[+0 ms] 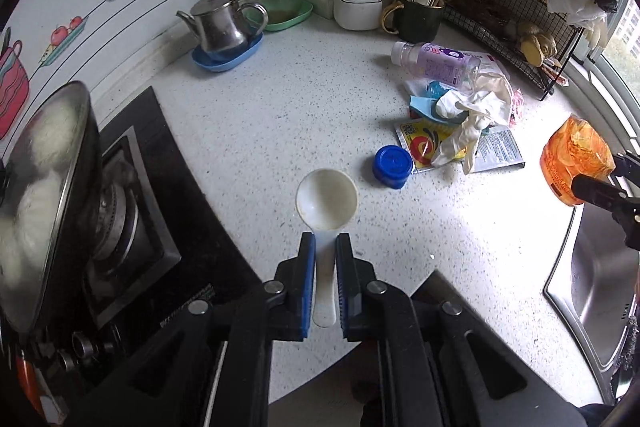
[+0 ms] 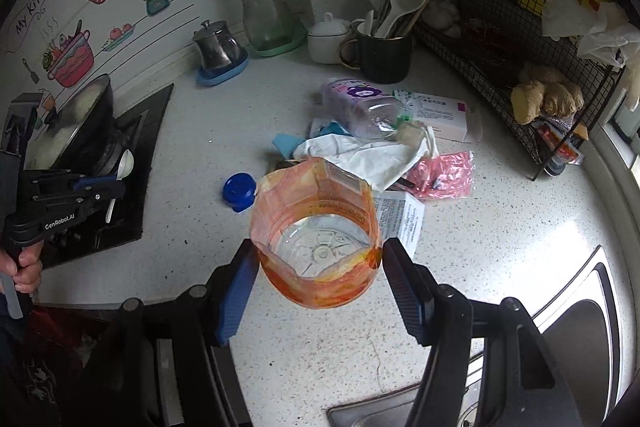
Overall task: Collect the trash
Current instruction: 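Carry the orange cup with the right tool down into the red bin and release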
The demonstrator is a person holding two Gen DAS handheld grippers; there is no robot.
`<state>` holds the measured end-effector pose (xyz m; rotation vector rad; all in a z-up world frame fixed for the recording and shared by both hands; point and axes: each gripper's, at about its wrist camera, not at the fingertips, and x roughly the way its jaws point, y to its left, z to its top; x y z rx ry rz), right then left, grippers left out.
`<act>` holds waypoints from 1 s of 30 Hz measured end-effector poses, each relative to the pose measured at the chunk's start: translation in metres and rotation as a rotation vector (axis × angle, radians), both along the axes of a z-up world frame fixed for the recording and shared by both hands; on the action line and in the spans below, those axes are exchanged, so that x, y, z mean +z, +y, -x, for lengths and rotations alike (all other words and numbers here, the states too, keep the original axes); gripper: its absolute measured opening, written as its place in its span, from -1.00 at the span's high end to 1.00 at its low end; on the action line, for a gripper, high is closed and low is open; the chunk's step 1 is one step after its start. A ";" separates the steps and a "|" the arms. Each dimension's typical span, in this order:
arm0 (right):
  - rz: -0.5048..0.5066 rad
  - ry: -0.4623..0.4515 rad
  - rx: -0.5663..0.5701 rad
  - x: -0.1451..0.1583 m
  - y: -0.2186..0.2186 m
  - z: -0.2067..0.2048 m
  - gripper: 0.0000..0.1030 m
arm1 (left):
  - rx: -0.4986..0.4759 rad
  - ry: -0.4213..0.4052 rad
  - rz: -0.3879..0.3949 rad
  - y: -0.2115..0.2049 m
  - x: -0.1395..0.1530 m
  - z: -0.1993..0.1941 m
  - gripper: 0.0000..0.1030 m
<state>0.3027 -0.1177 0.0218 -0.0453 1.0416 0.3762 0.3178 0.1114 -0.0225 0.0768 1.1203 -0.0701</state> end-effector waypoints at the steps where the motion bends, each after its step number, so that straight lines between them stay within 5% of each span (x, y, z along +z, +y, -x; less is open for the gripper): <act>1: -0.001 -0.003 0.019 0.001 0.010 0.007 -0.19 | 0.006 -0.006 0.000 0.002 0.001 0.009 0.83; 10: 0.000 -0.001 0.170 -0.005 0.084 0.082 -0.19 | 0.077 -0.025 0.021 0.032 0.000 0.108 0.83; 18: 0.023 0.025 0.214 -0.048 0.122 0.143 -0.19 | 0.131 0.017 0.054 0.044 -0.047 0.180 0.83; 30: 0.119 0.132 0.259 -0.204 0.162 0.168 -0.19 | 0.235 0.176 0.065 0.060 -0.183 0.216 0.83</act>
